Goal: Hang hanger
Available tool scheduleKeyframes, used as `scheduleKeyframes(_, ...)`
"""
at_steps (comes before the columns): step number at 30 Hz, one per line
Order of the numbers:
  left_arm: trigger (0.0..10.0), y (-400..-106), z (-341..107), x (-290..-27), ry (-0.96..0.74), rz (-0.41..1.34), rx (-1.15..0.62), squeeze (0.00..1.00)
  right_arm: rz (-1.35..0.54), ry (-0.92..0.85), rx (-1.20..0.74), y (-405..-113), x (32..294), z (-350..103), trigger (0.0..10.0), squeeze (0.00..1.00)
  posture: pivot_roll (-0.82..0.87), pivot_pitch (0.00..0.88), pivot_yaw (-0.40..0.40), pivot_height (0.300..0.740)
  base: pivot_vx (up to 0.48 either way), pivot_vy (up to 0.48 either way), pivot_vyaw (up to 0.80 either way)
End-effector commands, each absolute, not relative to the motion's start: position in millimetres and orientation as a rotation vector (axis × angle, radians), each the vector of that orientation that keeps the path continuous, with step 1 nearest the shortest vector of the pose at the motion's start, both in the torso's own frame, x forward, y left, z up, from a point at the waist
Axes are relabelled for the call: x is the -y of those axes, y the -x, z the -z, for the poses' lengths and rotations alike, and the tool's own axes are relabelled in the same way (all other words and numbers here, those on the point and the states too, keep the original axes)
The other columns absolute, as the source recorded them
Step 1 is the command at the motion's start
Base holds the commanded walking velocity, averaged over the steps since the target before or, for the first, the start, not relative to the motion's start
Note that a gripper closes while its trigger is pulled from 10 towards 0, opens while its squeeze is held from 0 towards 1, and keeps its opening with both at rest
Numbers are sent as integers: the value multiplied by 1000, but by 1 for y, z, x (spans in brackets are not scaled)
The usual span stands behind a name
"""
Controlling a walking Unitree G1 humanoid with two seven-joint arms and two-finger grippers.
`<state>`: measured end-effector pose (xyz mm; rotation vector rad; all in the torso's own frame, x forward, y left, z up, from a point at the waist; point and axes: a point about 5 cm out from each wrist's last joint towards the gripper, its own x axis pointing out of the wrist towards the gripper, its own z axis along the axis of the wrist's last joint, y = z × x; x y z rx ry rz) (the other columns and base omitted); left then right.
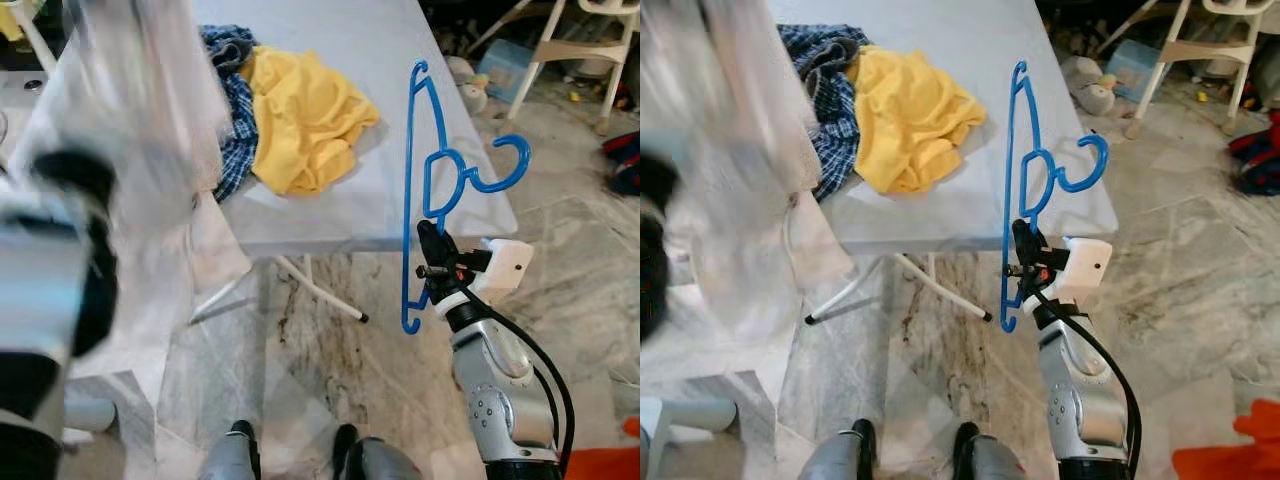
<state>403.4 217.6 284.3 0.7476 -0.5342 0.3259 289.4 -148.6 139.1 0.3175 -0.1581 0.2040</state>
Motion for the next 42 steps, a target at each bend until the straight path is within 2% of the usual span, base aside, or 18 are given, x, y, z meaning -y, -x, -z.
scheduleKeyframes(1,10000,-401,-285,-227,-703,-359,528,0,-205,-306,170,-288,152,-144,10000,0,46,263,-97,740,0,0,0)
scheduleKeyframes(5,10000,-398,-262,-233,-697,-353,469,0,-220,-303,163,-288,151,-144,10000,0,50,262,-103,740,0,0,0)
scheduleKeyframes(6,10000,-395,-245,-239,-663,-346,410,0,-235,-300,159,-289,148,-144,10000,0,55,259,-107,740,0,0,0)
scheduleKeyframes(11,10000,-393,-229,-242,-608,-294,353,0,-240,-302,158,-290,147,-144,10000,0,68,260,-104,740,0,0,0)
scheduleKeyframes(12,10000,-391,-224,-245,-562,-279,335,1000,-242,-304,155,-291,146,-143,10000,0,78,262,-101,740,0,0,0)
scheduleKeyframes(14,10000,-386,-215,-252,-481,-279,313,1000,-246,-309,148,-291,144,-141,10000,0,88,262,-99,740,0,0,0)
scheduleKeyframes(20,10000,-378,-217,-256,-448,-231,370,1000,-262,-325,143,-293,138,-140,10000,0,122,260,-86,740,0,0,0)
scheduleKeyframes(25,10000,-370,-234,-257,-508,-215,483,1000,-266,-331,143,-295,136,-139,10000,0,140,257,-82,740,0,0,0)
scheduleKeyframes(26,10000,-359,-248,-253,-614,-204,594,1000,-267,-337,142,-295,133,-138,10000,0,160,260,-78,740,0,0,0)
scheduleKeyframes(29,10000,-345,-245,-247,-700,-178,641,1000,-272,-342,139,-296,131,-137,10000,0,169,262,-77,740,0,0,0)
scheduleKeyframes(34,10000,-333,-226,-247,-722,-141,597,1000,-276,-346,139,-298,129,-136,10000,0,181,261,-75,740,0,0,0)
scheduleKeyframes(36,10000,-325,-201,-252,-633,-176,457,1000,-281,-350,141,-299,128,-137,10000,0,183,261,-77,740,0,0,0)
scheduleKeyframes(42,10000,-307,-196,-246,-505,-245,360,1000,-288,-348,137,-300,128,-135,10000,0,197,264,-82,740,0,0,0)
